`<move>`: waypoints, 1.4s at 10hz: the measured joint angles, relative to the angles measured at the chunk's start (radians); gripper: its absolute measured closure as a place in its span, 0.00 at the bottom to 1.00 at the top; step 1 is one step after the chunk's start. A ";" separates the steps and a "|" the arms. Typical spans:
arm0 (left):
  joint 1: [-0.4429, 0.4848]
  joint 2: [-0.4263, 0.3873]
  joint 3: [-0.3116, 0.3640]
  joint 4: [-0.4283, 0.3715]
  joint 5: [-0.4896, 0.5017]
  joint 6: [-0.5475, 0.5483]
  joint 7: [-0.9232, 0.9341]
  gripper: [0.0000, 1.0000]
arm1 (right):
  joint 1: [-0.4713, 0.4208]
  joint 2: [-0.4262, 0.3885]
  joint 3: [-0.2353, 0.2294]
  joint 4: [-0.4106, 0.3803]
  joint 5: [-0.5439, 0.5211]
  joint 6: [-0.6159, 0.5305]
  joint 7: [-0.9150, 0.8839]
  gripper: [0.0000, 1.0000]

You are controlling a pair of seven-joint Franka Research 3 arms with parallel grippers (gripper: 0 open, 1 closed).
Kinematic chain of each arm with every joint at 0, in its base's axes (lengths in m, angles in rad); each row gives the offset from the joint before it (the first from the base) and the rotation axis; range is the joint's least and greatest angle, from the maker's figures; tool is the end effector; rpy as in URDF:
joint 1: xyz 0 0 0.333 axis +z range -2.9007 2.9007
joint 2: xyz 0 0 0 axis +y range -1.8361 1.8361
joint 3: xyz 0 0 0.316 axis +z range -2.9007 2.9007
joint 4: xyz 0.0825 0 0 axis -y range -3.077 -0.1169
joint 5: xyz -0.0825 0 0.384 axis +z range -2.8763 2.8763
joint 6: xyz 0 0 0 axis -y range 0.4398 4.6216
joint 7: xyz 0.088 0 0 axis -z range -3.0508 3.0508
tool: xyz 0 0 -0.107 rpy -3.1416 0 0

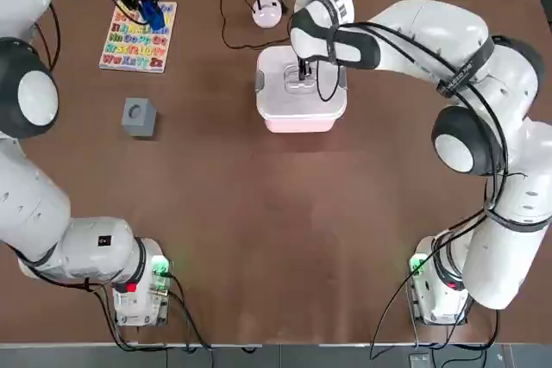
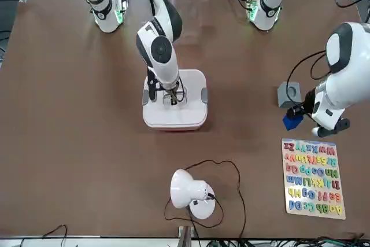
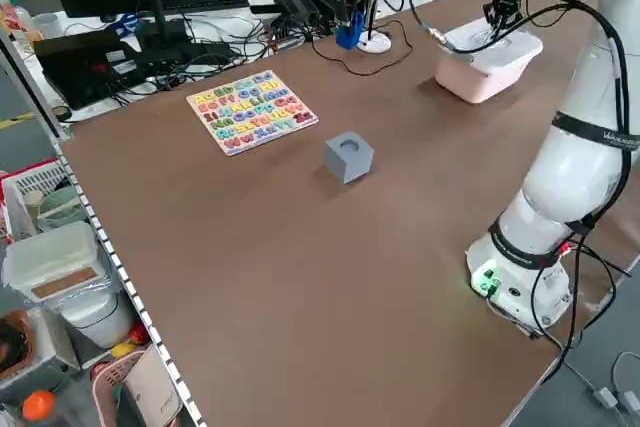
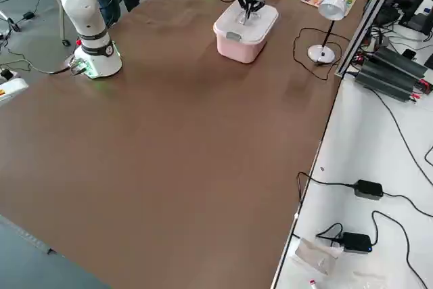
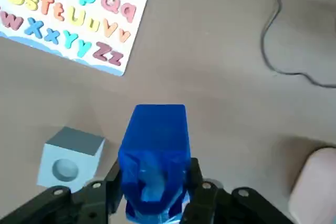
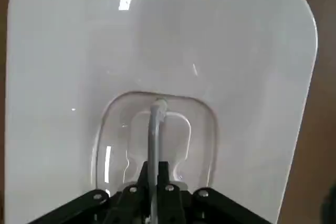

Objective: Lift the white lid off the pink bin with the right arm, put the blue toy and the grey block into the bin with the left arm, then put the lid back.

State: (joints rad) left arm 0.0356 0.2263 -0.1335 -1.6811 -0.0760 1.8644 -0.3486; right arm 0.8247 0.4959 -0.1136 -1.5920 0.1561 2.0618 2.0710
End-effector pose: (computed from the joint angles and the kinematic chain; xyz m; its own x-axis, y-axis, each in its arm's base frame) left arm 0.6212 -0.0608 0.4643 0.9600 0.2698 -0.0746 0.2754 -0.9579 0.0809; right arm 0.5054 0.4594 0.3462 0.1460 -0.9874 -0.0601 -0.9869 -0.1496 0.0607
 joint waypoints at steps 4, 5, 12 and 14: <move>-0.061 0.004 -0.007 0.063 -0.003 -0.018 -0.142 0.49 | -0.003 -0.052 -0.003 0.005 0.000 -0.032 -0.004 0.93; -0.091 0.005 -0.010 0.085 -0.004 -0.029 -0.198 0.49 | -0.006 -0.059 -0.003 0.006 0.000 -0.042 -0.004 0.93; -0.409 0.108 -0.020 0.199 -0.025 -0.036 -0.629 0.49 | -0.154 -0.156 -0.006 0.071 0.042 -0.342 -0.180 0.93; -0.502 0.158 -0.021 0.217 -0.031 0.018 -0.707 0.49 | -0.212 -0.163 -0.009 0.085 0.043 -0.386 -0.248 0.93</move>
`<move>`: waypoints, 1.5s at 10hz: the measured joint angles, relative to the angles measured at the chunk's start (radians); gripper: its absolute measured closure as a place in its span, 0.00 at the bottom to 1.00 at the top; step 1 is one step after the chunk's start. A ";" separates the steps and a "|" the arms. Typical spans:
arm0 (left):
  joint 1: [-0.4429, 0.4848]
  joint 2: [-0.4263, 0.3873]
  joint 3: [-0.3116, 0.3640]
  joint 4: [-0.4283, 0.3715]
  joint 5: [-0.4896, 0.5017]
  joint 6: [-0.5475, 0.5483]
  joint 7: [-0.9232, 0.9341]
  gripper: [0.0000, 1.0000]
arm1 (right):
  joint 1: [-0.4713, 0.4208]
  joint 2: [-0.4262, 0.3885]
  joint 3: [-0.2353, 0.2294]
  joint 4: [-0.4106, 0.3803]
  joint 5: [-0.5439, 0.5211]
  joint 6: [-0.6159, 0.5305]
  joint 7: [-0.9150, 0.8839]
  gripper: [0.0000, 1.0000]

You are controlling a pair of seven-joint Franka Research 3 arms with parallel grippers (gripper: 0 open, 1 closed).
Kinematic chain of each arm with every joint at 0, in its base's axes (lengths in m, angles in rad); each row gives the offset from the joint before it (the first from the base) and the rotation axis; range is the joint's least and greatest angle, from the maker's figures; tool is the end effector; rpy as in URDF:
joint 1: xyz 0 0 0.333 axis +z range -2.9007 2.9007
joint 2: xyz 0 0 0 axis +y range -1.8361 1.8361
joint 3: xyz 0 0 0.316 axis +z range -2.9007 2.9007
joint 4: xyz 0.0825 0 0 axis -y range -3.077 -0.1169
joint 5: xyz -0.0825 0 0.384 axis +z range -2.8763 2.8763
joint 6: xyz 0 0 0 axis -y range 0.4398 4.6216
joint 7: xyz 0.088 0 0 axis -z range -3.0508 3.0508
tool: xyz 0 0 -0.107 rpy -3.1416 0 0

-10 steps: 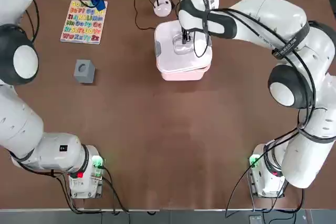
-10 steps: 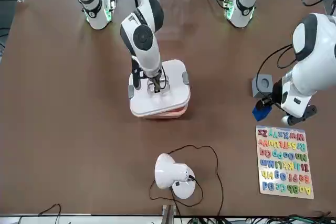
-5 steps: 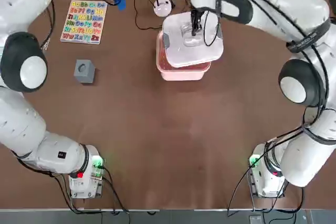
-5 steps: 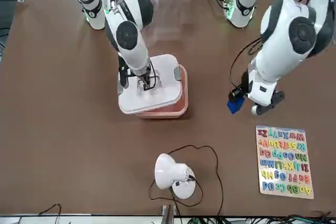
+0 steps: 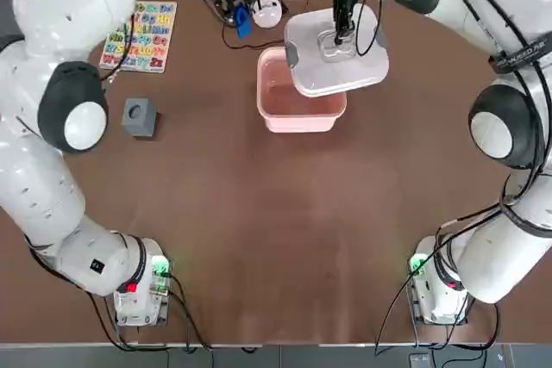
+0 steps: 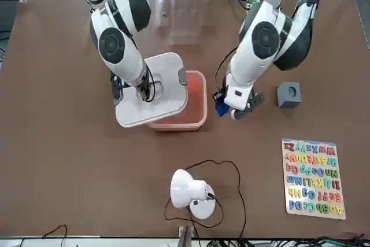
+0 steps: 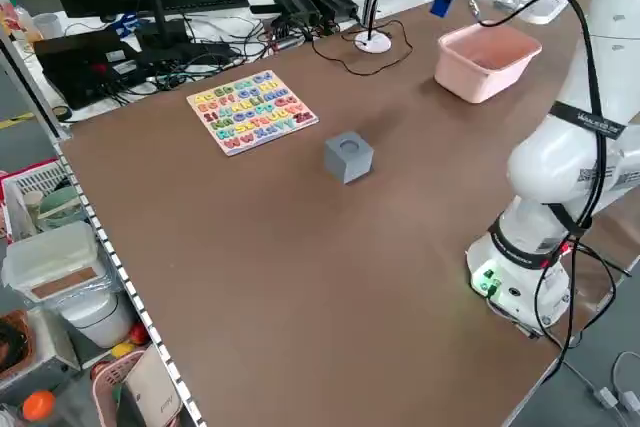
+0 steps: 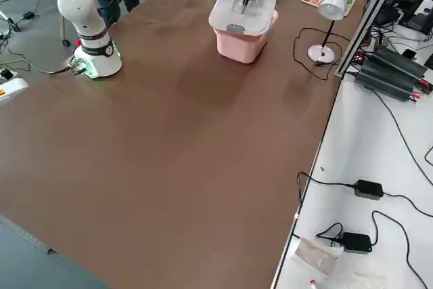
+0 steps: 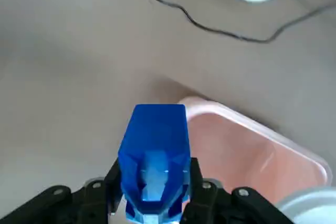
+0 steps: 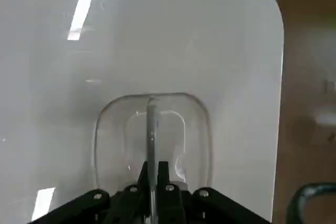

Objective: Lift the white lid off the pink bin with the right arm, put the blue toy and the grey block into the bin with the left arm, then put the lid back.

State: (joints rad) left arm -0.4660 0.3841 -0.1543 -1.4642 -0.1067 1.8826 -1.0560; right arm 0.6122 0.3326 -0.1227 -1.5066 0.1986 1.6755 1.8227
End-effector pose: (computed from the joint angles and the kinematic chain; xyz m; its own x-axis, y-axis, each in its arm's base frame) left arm 0.5559 -0.3881 0.4687 0.8840 0.4513 -0.1218 0.4638 -0.8792 0.1089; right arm 0.5537 0.3276 0.4650 0.1915 -0.9758 -0.1060 -0.9584 -0.2092 0.1943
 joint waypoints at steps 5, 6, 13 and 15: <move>-0.173 0.142 -0.001 0.002 -0.053 0.215 -0.104 0.49 | -0.228 -0.061 -0.007 0.005 0.001 -0.109 -0.237 0.93; -0.203 0.190 0.000 0.002 -0.053 0.254 -0.113 0.49 | -0.260 -0.061 -0.007 0.003 0.001 -0.115 -0.250 0.93; -0.219 0.279 0.015 0.026 -0.010 0.301 -0.107 0.21 | -0.295 -0.063 -0.001 0.005 0.001 -0.119 -0.259 0.93; -0.197 0.254 0.019 0.039 0.018 0.241 -0.110 0.11 | -0.295 -0.063 0.000 0.005 0.001 -0.122 -0.259 0.93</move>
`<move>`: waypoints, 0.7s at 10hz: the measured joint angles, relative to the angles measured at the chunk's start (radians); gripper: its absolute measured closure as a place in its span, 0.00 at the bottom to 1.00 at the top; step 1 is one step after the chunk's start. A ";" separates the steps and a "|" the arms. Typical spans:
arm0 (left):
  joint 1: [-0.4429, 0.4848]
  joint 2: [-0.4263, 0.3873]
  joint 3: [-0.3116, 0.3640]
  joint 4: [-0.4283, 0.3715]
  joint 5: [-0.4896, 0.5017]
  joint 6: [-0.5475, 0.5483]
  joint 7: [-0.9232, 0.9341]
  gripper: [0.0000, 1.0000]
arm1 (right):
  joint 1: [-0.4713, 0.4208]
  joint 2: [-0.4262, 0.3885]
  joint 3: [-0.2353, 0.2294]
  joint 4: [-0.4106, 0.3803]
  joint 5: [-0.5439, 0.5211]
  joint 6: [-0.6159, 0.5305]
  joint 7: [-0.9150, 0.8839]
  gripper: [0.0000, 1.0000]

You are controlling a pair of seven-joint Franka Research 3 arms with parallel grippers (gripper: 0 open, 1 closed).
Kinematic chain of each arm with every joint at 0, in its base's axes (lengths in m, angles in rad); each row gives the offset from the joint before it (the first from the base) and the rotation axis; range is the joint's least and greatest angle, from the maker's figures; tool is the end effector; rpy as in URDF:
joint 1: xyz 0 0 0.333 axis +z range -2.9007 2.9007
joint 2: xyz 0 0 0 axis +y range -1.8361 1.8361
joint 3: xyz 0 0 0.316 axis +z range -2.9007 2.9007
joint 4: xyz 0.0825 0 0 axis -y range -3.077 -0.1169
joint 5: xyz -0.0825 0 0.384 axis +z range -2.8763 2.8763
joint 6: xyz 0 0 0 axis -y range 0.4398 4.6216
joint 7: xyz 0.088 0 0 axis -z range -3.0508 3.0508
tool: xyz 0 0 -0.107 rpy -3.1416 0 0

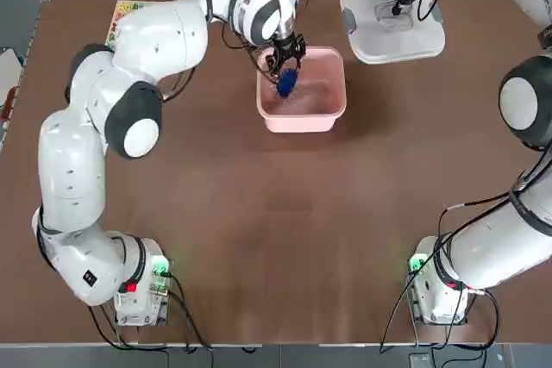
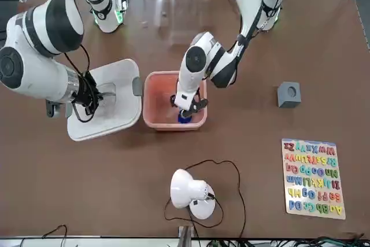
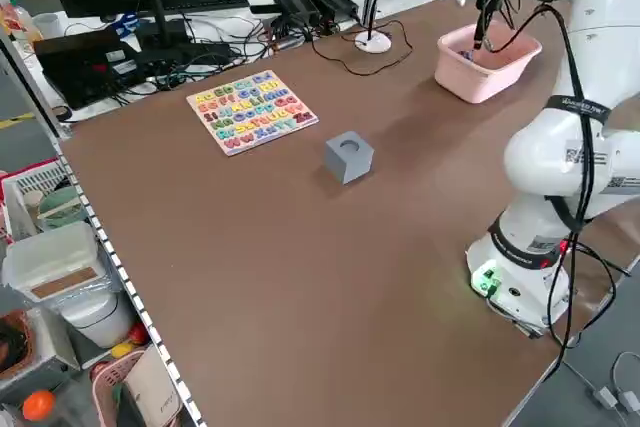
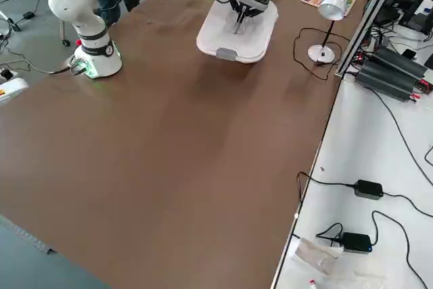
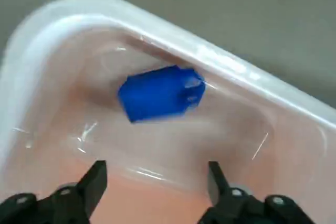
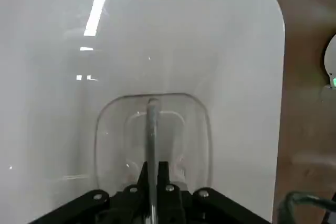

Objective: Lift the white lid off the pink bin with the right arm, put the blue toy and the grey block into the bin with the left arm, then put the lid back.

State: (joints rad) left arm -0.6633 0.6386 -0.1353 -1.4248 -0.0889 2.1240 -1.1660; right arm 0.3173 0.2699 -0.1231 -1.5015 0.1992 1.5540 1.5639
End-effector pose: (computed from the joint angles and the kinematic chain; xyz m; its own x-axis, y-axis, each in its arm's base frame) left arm 0.5175 -0.5098 0.3308 0.9007 0.4170 -0.1222 0.4302 -0.8951 0.1167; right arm 0.6020 0.1486 0.4989 0.1629 -0.9730 -0.1633 -0.9574 -0.1959 0.2123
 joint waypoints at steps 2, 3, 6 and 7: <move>0.120 -0.101 0.003 0.015 0.020 -0.169 0.047 0.10 | 0.000 0.000 0.000 0.000 0.000 0.000 0.000 0.93; 0.203 -0.160 0.003 0.007 0.048 -0.236 0.110 0.10 | 0.000 0.000 0.000 0.000 0.000 -0.001 0.000 0.93; 0.399 -0.264 0.001 -0.120 0.118 -0.264 0.329 0.10 | 0.000 0.000 0.000 0.000 -0.001 -0.001 0.000 0.93; 0.463 -0.282 0.000 -0.167 0.122 -0.257 0.424 0.10 | 0.000 0.000 0.000 0.000 -0.001 -0.001 0.000 0.93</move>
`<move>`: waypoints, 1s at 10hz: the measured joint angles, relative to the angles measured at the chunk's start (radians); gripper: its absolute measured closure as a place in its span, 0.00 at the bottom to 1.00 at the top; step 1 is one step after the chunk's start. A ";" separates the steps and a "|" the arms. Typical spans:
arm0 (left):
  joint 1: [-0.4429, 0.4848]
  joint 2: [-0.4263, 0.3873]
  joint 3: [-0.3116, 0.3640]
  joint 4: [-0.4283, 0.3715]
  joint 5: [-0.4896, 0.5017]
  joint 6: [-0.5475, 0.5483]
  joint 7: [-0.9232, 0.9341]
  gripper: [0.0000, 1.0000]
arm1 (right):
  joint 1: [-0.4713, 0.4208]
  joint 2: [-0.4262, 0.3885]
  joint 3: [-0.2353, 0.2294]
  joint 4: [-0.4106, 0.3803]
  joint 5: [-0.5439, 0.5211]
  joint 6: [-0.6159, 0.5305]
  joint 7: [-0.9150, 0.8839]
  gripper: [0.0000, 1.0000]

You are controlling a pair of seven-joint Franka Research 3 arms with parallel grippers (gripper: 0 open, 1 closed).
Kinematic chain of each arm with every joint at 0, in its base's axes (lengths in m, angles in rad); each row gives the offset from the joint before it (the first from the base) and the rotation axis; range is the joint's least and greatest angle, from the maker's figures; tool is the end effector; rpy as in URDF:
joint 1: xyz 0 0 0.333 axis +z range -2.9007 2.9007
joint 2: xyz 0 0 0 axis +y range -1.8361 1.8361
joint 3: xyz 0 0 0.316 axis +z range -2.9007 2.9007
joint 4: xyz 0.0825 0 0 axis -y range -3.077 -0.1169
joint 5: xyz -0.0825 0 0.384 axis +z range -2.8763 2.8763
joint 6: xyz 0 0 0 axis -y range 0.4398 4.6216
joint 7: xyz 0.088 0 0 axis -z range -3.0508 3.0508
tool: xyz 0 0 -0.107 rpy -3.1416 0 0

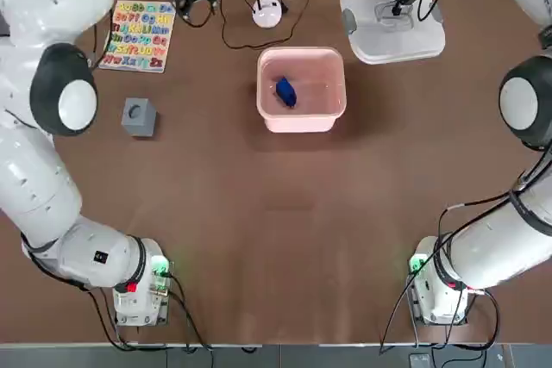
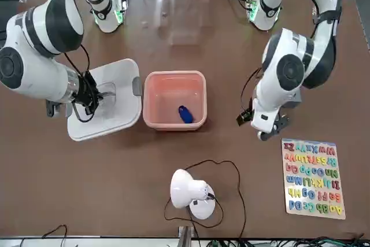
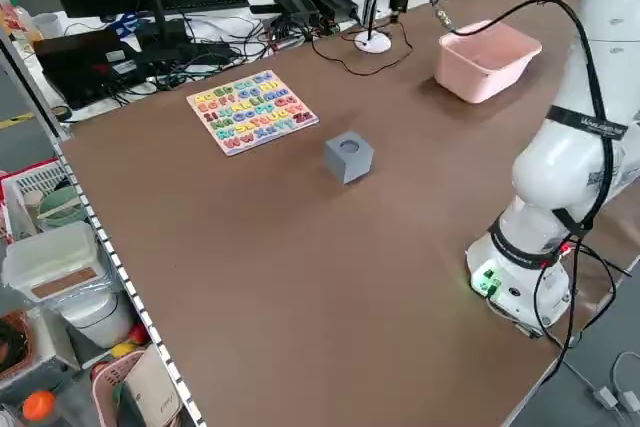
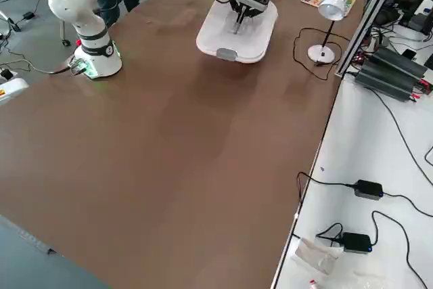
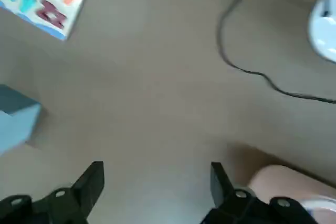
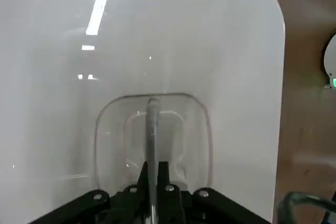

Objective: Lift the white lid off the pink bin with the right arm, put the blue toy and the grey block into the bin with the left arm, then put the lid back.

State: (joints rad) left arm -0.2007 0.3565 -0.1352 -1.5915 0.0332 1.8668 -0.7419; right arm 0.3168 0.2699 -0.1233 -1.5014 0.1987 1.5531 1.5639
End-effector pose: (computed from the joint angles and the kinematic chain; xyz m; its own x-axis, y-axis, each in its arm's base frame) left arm 0.6212 -0.2038 0.4236 0.9177 0.3913 -0.0682 0.3893 -0.9202 -0.0406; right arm 0.6020 0.1481 0.4989 0.1623 -0.9732 -0.1627 -0.9573 -0.1953 0.2131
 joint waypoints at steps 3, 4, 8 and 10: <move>0.155 -0.138 -0.002 -0.276 0.002 0.156 0.254 0.10 | 0.000 0.000 0.000 0.001 0.000 0.000 0.000 0.93; 0.186 -0.195 -0.003 -0.395 0.002 0.221 0.311 0.11 | 0.000 0.000 0.000 0.001 0.000 0.000 0.000 0.93; 0.329 -0.306 -0.003 -0.701 0.006 0.431 0.541 0.11 | 0.000 0.000 0.001 0.001 0.000 0.000 0.000 0.93; 0.338 -0.313 -0.004 -0.818 0.006 0.574 0.578 0.11 | 0.000 0.000 0.001 0.001 0.000 0.000 0.000 0.93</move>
State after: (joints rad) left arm 0.1371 0.0436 -0.1396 -2.4094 0.0393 2.4404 -0.1636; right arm 0.3168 0.2699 -0.1226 -1.5008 0.1987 1.5528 1.5640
